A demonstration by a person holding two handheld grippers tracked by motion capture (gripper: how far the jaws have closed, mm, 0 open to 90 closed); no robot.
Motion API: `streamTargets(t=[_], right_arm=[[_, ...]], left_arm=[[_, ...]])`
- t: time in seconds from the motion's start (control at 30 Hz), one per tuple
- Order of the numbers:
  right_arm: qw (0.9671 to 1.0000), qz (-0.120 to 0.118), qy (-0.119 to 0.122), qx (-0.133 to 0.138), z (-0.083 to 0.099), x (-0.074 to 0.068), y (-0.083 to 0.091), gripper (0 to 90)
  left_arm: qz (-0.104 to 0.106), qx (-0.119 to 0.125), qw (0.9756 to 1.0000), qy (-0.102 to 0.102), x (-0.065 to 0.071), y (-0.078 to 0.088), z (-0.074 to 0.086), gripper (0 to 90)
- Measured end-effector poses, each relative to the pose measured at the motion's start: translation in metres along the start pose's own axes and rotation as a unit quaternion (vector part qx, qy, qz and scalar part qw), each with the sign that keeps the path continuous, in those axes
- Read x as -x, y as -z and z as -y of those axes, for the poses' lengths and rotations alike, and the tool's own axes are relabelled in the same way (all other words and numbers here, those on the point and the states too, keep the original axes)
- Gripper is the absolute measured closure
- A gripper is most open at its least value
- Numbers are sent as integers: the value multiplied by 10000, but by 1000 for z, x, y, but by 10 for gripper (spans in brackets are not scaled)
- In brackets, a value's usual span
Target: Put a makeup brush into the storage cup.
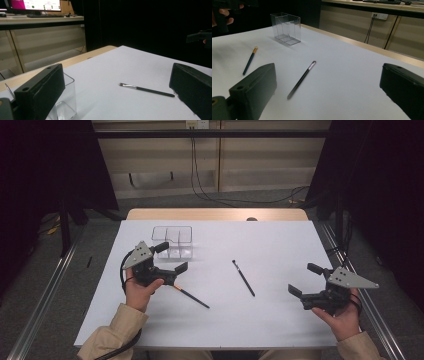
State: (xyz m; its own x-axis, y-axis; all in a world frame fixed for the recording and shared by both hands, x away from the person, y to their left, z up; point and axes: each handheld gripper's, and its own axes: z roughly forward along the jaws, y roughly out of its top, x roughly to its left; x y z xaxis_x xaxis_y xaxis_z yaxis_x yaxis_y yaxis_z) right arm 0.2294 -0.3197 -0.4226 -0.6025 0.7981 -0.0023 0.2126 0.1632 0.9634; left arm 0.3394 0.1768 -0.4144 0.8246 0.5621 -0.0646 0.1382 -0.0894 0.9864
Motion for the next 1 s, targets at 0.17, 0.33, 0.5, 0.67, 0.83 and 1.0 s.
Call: streamTargets(t=[0.17,0.33,0.5,0.67,0.83,1.0], right_arm=[[10000,-10,-13,6,0,0,-1,5],[10000,-21,-7,-20,0,0,-2,5],[10000,-26,1,-39,1,0,-3,6],[10000,-31,2,-51,1,0,-3,6],[10000,-40,2,-62,2,0,-3,6],[10000,-47,17,-84,2,-1,-4,5]], left_arm=[[-15,-125,9999,78,-1,-1,0,0],[-53,-283,9993,249,-2,-3,2,0],[-88,-463,9984,305,-2,-6,1,0],[-134,-759,9958,498,-2,-12,4,0],[-123,-1002,9938,455,-1,-16,3,0],[-118,-1309,9904,433,2,-21,3,0]])
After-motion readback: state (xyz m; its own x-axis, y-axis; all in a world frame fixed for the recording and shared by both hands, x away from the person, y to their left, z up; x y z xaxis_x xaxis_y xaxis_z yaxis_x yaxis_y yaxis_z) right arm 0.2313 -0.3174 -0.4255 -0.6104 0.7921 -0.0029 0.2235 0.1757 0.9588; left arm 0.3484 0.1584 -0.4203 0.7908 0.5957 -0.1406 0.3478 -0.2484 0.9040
